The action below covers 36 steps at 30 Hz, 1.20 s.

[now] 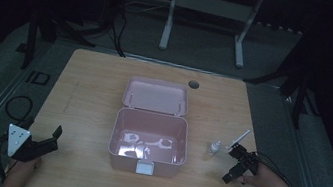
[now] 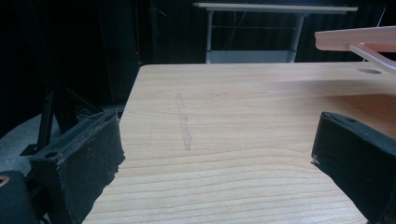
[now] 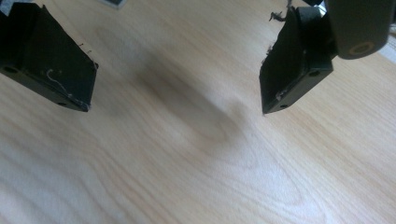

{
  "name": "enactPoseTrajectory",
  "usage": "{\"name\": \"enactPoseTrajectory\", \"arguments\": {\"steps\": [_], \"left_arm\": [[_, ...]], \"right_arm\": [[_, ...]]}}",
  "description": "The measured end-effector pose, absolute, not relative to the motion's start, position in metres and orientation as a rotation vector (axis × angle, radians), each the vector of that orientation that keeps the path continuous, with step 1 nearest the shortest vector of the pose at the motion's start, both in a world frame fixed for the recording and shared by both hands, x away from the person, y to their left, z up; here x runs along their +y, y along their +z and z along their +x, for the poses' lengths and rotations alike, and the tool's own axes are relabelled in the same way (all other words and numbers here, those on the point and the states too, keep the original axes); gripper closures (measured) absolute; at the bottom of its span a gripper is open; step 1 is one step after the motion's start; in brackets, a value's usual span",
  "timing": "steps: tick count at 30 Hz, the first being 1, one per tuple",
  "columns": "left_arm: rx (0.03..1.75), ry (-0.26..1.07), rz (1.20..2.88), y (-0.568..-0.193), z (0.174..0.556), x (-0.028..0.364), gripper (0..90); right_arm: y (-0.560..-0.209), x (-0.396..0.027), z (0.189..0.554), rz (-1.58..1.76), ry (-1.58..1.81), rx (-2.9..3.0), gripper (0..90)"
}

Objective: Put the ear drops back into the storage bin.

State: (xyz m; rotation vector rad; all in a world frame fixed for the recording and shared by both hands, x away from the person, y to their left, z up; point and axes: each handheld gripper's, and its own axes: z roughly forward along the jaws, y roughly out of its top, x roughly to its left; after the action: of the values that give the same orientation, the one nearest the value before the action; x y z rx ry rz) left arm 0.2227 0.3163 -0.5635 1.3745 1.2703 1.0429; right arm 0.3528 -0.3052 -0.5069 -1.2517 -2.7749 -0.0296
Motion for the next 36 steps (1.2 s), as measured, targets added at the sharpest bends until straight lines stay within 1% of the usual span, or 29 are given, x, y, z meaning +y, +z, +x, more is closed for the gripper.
{"name": "enactPoseTrajectory", "arguments": {"steps": [9,10,11,17,27,28,29,31,33,34,36], "left_arm": [[1.272,1.041,1.375,-0.563,0.223,0.316,2.0],[1.272,1.041,1.375,-0.563,0.223,0.317,2.0],[1.272,1.040,1.375,-0.563,0.223,0.317,2.0],[1.272,1.039,1.376,-0.563,0.223,0.317,2.0],[1.272,1.036,1.376,-0.563,0.223,0.317,2.0],[1.273,1.036,1.376,-0.563,0.223,0.317,2.0],[1.273,1.036,1.376,-0.563,0.223,0.317,2.0],[1.273,1.037,1.377,-0.563,0.223,0.317,2.0],[1.274,1.041,1.377,-0.563,0.223,0.317,2.0],[1.274,1.042,1.378,-0.563,0.223,0.316,2.0],[1.275,1.041,1.377,-0.563,0.223,0.317,2.0]], "right_arm": [[-0.502,-0.284,0.369,-1.218,-0.022,-2.816,10.9],[-0.500,-0.281,0.372,-1.219,-0.021,-2.820,11.3],[-0.499,-0.279,0.375,-1.222,-0.027,-2.827,13.6],[-0.494,-0.263,0.391,-1.223,-0.056,-2.838,14.2],[-0.495,-0.246,0.412,-1.231,-0.058,-2.826,15.1],[-0.495,-0.244,0.414,-1.229,-0.059,-2.823,17.2],[-0.495,-0.244,0.415,-1.227,-0.057,-2.823,21.3],[-0.496,-0.241,0.417,-1.235,-0.057,-2.822,23.1],[-0.498,-0.239,0.419,-1.218,-0.037,-2.828,31.3],[-0.499,-0.238,0.419,-1.210,-0.029,-2.835,31.8],[-0.500,-0.236,0.420,-1.203,-0.018,-2.824,40.8]]}}
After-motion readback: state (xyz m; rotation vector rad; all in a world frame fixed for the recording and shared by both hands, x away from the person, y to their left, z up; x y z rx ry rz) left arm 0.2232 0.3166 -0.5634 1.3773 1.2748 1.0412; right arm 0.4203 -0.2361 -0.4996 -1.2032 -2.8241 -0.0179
